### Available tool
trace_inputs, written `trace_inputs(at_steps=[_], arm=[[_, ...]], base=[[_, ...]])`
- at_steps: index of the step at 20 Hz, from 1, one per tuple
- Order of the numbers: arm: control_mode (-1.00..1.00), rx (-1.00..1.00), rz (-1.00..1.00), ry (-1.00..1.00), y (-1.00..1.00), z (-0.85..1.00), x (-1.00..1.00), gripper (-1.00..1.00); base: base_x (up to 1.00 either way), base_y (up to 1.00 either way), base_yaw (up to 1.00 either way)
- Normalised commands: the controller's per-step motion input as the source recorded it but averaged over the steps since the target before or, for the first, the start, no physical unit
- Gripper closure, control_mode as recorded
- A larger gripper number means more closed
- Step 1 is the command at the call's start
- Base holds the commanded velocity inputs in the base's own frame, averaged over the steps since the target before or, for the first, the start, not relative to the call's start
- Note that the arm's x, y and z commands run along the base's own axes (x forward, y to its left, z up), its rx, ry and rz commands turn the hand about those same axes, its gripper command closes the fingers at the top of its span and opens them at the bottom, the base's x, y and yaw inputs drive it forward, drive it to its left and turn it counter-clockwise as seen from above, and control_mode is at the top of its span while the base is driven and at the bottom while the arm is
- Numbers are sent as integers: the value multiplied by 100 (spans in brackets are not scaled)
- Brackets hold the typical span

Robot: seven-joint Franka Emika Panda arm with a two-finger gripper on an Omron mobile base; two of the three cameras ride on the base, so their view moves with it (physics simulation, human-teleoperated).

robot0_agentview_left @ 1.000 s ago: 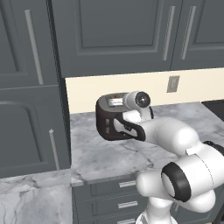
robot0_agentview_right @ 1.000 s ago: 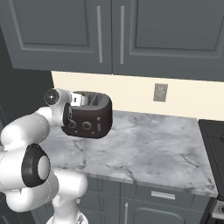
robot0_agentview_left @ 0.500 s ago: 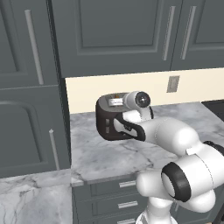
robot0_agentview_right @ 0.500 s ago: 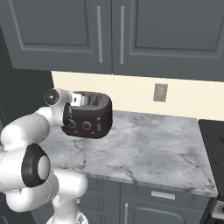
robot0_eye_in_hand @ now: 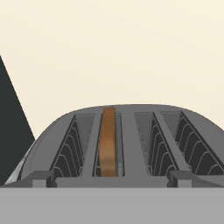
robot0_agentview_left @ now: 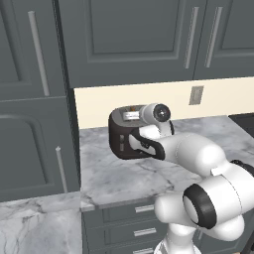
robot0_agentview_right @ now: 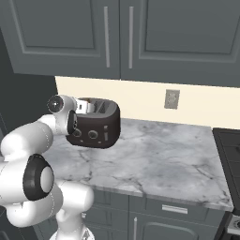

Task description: Start the toaster. Once the lever pops up, take the bread to the plate on the dining counter.

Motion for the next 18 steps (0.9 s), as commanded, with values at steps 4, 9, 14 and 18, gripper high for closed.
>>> trace_inputs(at_steps=[4, 9, 14, 18], arm=[[-100, 0, 0, 0, 0, 0, 0, -100], [-100, 0, 0, 0, 0, 0, 0, -100], [-100, 0, 0, 0, 0, 0, 0, -100], [-100, 0, 0, 0, 0, 0, 0, -100]], base=[[0, 0, 0], [0, 0, 0], [0, 0, 0], [0, 0, 0]])
